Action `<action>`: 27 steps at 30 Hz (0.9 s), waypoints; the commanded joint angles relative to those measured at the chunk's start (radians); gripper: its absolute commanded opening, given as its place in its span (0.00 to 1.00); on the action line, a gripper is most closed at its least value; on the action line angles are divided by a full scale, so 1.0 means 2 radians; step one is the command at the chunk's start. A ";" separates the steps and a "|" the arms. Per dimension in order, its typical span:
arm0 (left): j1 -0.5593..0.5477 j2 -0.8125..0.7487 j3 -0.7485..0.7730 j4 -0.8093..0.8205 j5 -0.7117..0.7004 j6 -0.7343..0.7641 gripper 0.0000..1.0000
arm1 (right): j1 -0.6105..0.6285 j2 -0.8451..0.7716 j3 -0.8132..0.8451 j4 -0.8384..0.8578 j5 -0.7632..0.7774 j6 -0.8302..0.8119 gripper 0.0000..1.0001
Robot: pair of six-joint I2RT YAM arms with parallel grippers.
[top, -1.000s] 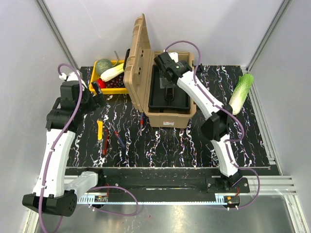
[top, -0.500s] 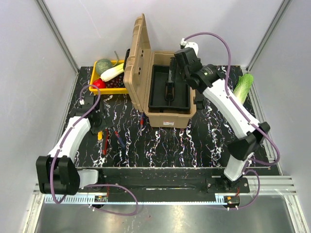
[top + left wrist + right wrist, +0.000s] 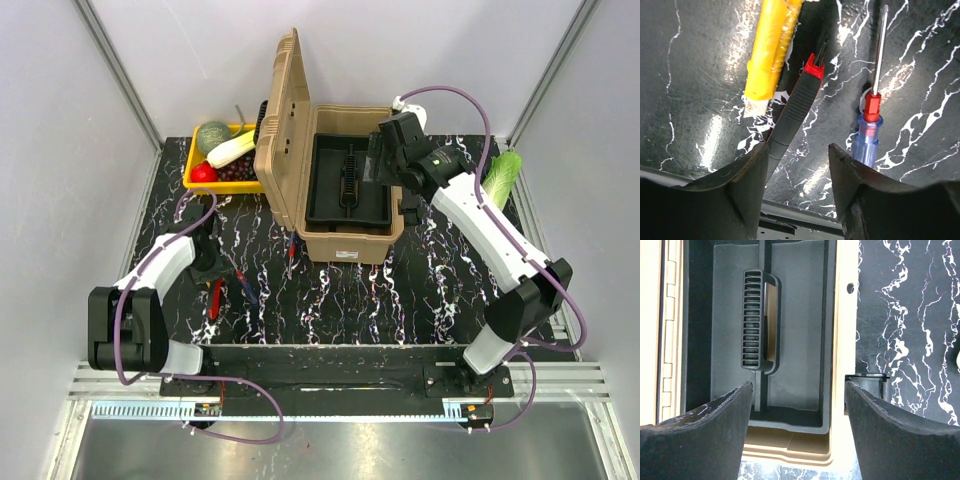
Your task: Pack the tool kit
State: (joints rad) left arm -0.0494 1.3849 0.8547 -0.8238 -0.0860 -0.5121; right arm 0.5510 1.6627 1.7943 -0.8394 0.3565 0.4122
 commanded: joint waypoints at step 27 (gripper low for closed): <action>-0.024 0.078 -0.012 0.040 0.051 0.013 0.67 | -0.023 -0.156 -0.131 0.039 -0.126 0.069 0.80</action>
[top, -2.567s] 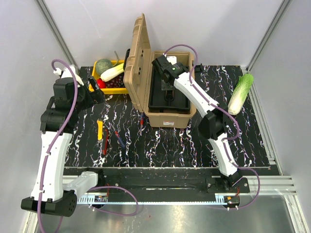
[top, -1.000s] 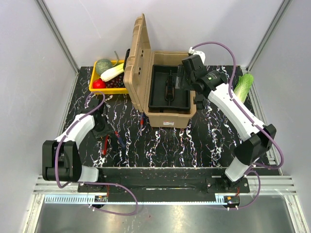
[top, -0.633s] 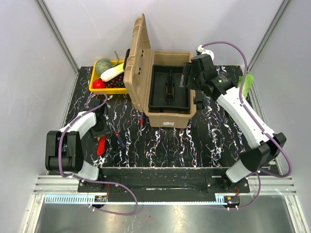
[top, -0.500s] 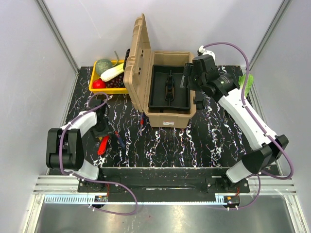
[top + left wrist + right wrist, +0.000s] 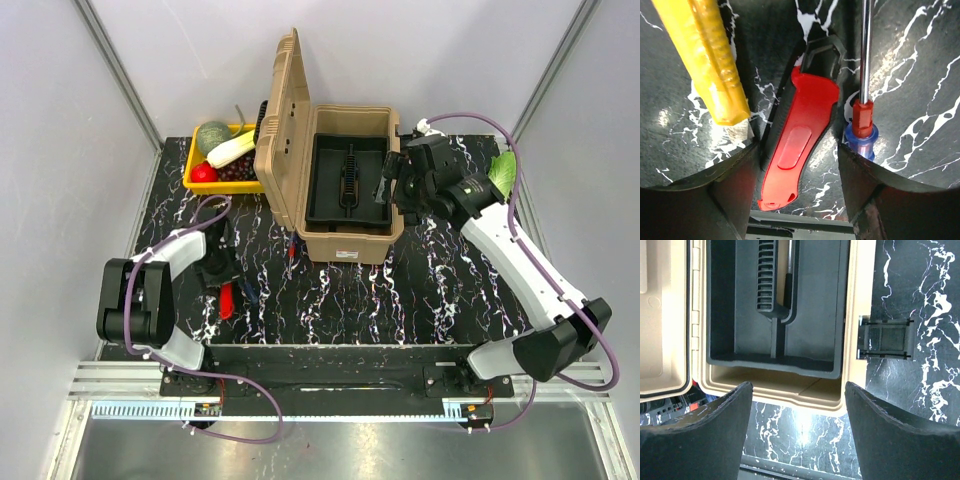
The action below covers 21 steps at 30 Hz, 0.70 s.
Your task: Pack the tool kit
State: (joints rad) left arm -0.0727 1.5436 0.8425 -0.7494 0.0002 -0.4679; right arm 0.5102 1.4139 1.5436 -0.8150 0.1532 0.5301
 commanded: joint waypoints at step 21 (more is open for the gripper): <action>-0.063 -0.217 0.056 -0.106 -0.061 -0.133 0.16 | -0.017 -0.048 0.013 -0.014 -0.116 -0.052 0.80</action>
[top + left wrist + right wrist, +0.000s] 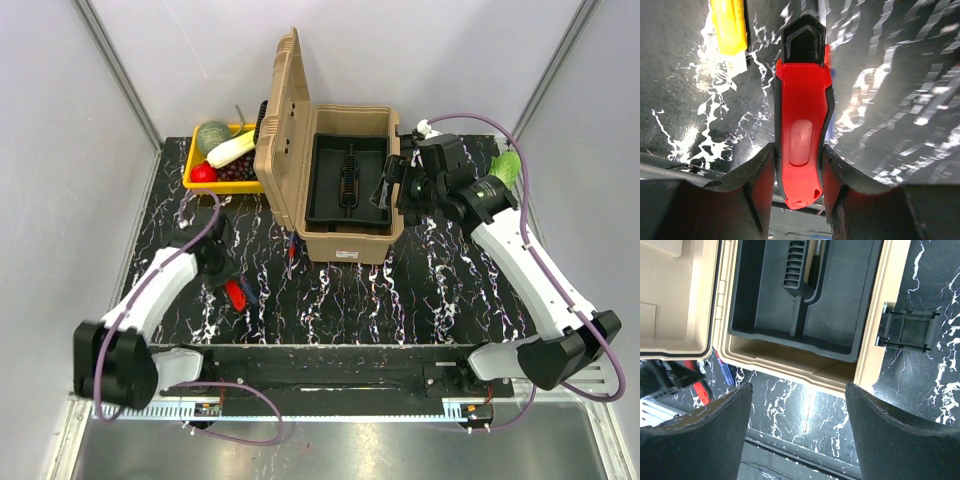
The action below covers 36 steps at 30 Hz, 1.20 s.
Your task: Pack the tool kit
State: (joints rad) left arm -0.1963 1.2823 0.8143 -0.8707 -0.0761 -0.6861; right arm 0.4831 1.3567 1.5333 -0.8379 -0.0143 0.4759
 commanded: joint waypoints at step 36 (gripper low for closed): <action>-0.138 -0.090 0.438 0.271 0.393 -0.048 0.27 | 0.144 -0.009 0.079 0.307 -0.346 0.002 0.99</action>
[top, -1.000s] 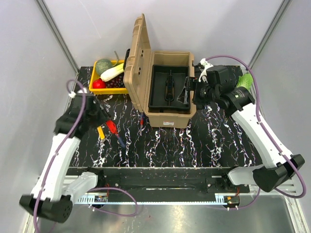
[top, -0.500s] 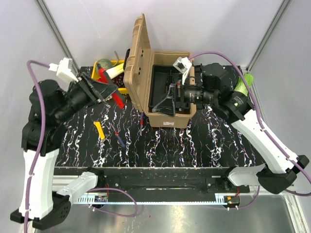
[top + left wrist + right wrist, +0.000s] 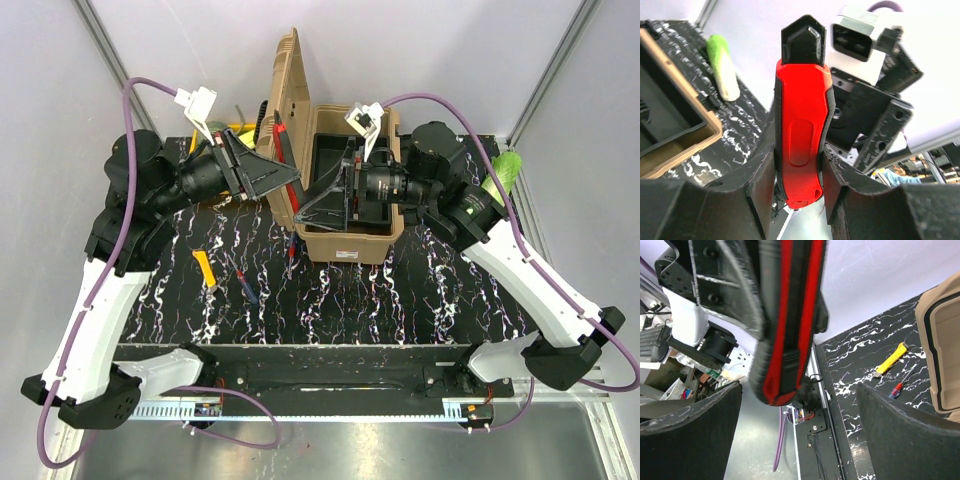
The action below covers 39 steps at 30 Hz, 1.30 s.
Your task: Pack the tool kit
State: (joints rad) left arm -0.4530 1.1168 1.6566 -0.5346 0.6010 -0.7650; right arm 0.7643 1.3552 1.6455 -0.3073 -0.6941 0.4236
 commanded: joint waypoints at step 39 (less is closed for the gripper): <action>-0.025 -0.044 0.054 -0.189 -0.443 0.182 0.99 | -0.043 0.049 0.045 -0.185 0.516 0.053 0.24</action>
State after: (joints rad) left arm -0.5026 1.0451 1.7535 -0.8604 -0.0647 -0.4381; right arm 0.7433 1.4090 1.7031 -0.5789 0.1467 0.5671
